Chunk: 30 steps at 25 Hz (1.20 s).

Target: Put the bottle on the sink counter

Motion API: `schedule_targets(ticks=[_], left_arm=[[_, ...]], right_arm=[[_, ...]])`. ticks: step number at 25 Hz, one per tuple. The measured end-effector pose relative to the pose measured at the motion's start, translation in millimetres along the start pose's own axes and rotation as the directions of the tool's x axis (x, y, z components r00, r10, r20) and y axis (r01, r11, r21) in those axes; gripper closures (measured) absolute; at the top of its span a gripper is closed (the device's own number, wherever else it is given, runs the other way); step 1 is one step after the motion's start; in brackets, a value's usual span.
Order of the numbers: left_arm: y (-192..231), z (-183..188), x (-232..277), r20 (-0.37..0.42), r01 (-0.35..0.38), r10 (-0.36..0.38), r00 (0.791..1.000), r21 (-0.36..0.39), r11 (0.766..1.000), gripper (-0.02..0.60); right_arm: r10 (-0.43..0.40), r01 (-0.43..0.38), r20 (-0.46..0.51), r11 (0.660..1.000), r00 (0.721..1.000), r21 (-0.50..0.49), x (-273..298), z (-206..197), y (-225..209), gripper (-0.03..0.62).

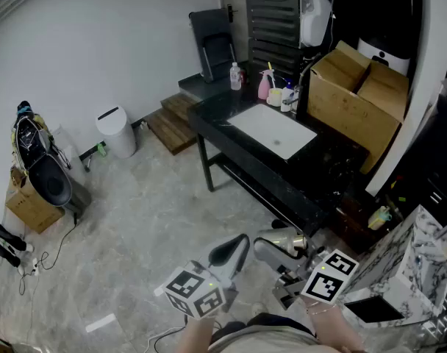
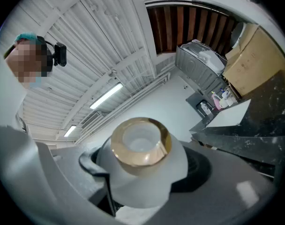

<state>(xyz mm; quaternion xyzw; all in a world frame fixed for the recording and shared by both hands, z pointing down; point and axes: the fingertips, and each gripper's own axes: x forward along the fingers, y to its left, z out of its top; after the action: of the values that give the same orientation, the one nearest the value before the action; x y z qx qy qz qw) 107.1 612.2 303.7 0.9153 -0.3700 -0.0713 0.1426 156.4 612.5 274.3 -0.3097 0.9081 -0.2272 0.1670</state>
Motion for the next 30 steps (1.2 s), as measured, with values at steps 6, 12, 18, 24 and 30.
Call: schedule_targets(ticks=[6, 12, 18, 24, 30], left_arm=[[8.3, -0.7, 4.4, 0.005, -0.029, 0.029, 1.0, -0.005, 1.0, 0.575], [15.8, -7.3, 17.8, -0.012, -0.043, 0.042, 0.999, -0.009, 0.999, 0.575], [26.5, -4.7, 43.0, 0.004, -0.065, 0.065, 0.998, -0.002, 0.998, 0.575], [30.7, -16.9, 70.7, 0.0, -0.075, 0.075, 0.997, -0.011, 0.997, 0.575], [48.0, -32.1, 87.8, -0.041, -0.087, 0.085, 0.996, -0.048, 0.995, 0.575]], right_arm=[[-0.016, 0.015, -0.016, 1.0, 1.0, -0.014, 0.9, 0.5, -11.9, 0.252], [-0.019, 0.017, -0.029, 0.999, 0.999, -0.044, 7.6, 3.3, -27.2, 0.252], [-0.034, 0.031, -0.022, 0.994, 0.999, -0.108, 12.0, 23.8, -54.2, 0.252], [-0.081, 0.074, -0.068, 0.991, 0.994, -0.108, 13.4, 22.3, -96.7, 0.252], [-0.107, 0.1, -0.096, 0.993, 0.99, -0.067, 21.5, 15.2, -129.9, 0.252]])
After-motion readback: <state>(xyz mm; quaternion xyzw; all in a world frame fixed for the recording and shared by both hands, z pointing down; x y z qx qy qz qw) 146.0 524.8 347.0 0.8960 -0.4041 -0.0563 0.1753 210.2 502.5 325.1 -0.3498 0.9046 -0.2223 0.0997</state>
